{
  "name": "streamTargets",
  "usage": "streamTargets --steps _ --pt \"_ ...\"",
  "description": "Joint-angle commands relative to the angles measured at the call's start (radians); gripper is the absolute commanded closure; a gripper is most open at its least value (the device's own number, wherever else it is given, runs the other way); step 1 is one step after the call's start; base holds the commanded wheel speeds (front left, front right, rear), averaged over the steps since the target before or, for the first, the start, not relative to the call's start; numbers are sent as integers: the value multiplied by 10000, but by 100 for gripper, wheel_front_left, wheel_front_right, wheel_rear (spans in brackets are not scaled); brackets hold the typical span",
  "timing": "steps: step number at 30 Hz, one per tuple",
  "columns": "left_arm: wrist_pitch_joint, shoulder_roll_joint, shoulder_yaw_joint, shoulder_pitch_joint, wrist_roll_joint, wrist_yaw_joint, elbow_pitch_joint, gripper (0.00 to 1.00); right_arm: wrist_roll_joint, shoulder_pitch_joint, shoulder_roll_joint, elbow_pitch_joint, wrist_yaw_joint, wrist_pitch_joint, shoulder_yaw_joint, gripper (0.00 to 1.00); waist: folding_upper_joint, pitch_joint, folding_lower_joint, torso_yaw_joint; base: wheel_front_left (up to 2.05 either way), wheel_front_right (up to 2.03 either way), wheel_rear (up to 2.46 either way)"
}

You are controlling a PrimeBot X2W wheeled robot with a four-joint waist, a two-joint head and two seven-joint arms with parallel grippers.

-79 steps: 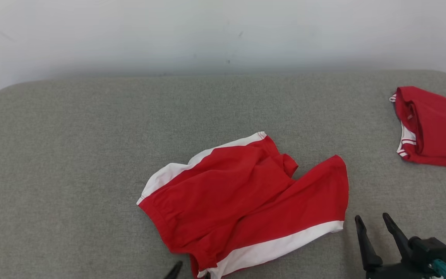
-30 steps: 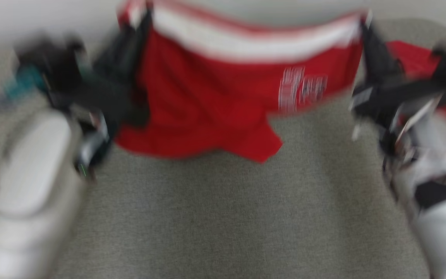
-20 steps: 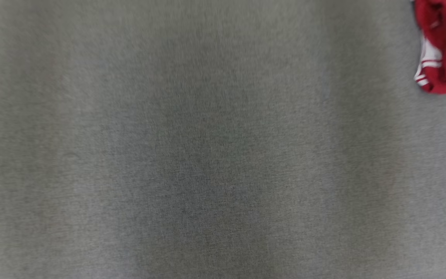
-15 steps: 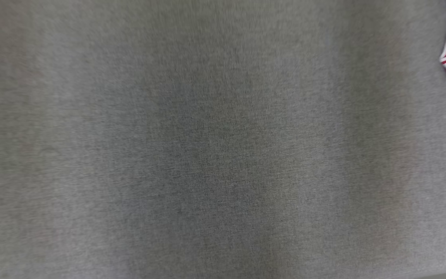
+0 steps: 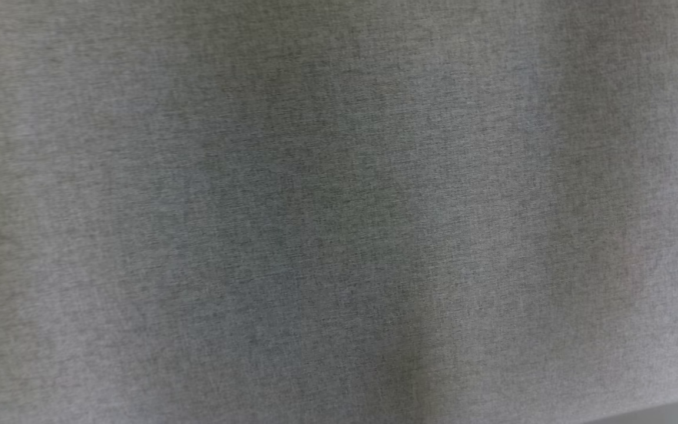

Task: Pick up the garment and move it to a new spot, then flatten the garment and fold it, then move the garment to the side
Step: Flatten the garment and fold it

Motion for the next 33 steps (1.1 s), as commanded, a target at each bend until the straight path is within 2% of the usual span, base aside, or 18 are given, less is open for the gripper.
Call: streamTargets --steps 1,15,19,25,30,33 --pt "-103 192 -45 -208 -116 42 98 100 18 -130 -165 112 -50 -100 6 100 -3 74 -2 -78 0 0 0" --pt "-598 263 -1154 -650 -1112 41 580 100 257 -599 -208 1000 -49 -605 771 100 -3 155 -2 -48 0 0 0" --pt "-859 351 -1382 -294 -1515 39 577 100 407 -367 -51 1063 -49 -836 1066 100 -3 -8 -2 -46 0 0 0" --pt "-1644 754 -1686 1419 -2417 38 -232 100 1151 1356 263 250 -41 -1386 2077 100 -3 -915 -2 -55 0 0 0" --pt "-2046 1512 -1892 4080 -2937 31 -1665 100 2212 3962 317 -1169 -41 -1607 3177 100 -3 -2013 -2 -75 0 0 0" --pt "-2119 1961 -1415 5843 -3035 157 -2880 100 2770 5745 51 -2313 -41 -1720 3653 100 -3 -2664 -2 -112 0 0 0"
